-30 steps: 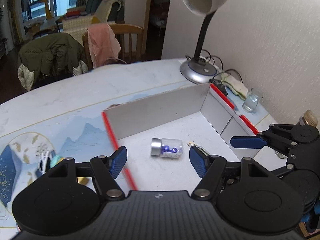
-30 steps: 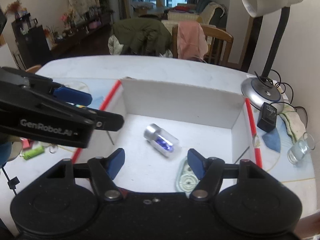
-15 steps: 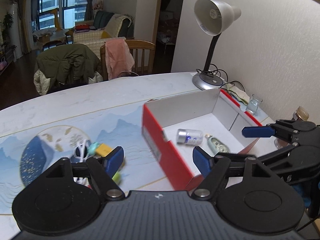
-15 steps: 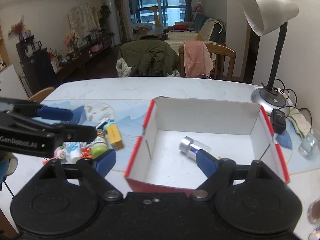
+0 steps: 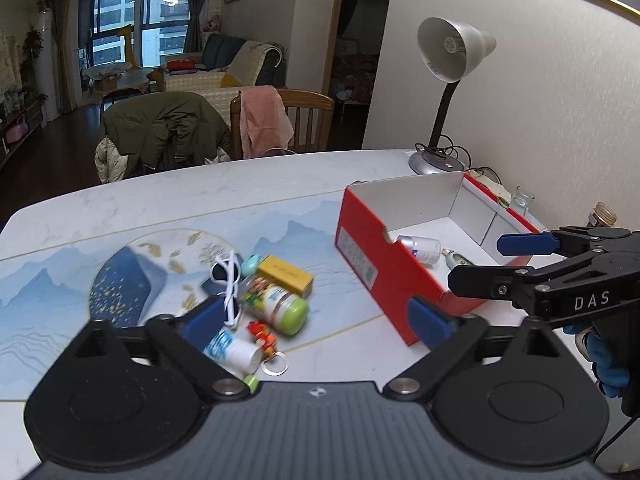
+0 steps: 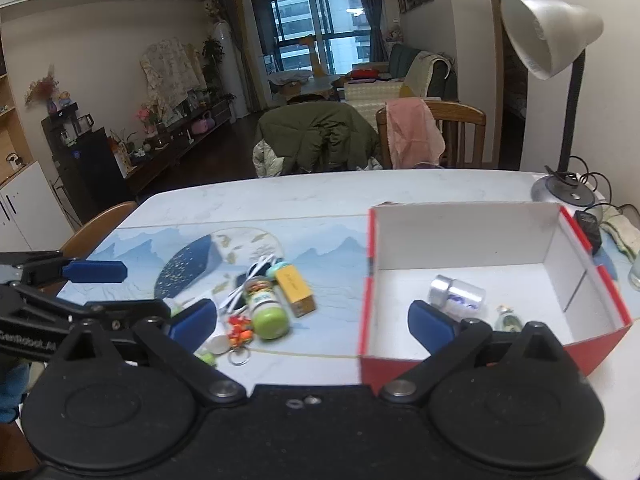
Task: Organize rigid objects
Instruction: 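Withdraw both tools from the box back toward the item pile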
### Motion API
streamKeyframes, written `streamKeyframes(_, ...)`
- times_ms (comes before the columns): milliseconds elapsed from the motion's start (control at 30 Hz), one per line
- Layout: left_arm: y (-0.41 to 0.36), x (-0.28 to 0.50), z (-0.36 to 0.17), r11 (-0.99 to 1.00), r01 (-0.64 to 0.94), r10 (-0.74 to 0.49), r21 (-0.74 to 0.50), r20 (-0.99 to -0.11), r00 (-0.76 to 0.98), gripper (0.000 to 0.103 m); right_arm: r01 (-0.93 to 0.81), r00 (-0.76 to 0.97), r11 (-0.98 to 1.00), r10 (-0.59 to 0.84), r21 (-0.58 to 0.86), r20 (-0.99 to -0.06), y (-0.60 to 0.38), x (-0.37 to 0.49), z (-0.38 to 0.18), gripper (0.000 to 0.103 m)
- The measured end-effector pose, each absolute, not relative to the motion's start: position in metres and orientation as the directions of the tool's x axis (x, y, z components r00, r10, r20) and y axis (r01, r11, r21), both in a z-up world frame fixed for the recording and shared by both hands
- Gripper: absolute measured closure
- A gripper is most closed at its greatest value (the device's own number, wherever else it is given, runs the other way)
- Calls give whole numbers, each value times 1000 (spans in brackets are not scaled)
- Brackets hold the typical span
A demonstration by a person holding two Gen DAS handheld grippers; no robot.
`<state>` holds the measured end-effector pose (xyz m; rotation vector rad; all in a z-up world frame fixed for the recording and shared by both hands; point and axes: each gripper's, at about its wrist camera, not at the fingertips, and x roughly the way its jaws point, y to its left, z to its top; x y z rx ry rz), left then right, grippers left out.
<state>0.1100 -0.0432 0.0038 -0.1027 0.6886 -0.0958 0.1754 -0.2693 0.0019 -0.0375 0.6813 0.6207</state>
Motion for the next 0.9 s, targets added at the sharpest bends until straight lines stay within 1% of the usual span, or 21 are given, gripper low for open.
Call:
streamKeyframes(267, -3, 89, -12, 989, 6, -95, -145, -617, 781, 0, -560, 580, 812, 528, 168, -620, -234, 164, -9, 1)
streamKeyframes(400, 17, 81, -28, 990, -39, -52, -135, -614, 787, 0, -562, 567, 812, 518, 160, -640, -216, 162, -18, 1)
streamKeyframes(567, 40, 80, -57, 986, -111, 1, -126, -659, 752, 0, -556, 555, 818, 499, 150, -665, -198, 161, -29, 2)
streamKeyframes(700, 59, 83, -79, 974, -168, 14, -155, -693, 720, 0, -553, 545, 822, 481, 137, -687, -184, 165, -39, 3)
streamKeyframes(900, 73, 89, -106, 963, -202, 12, -177, -723, 691, 0, -553, 525, 826, 447, 110, -724, -167, 173, -57, 7)
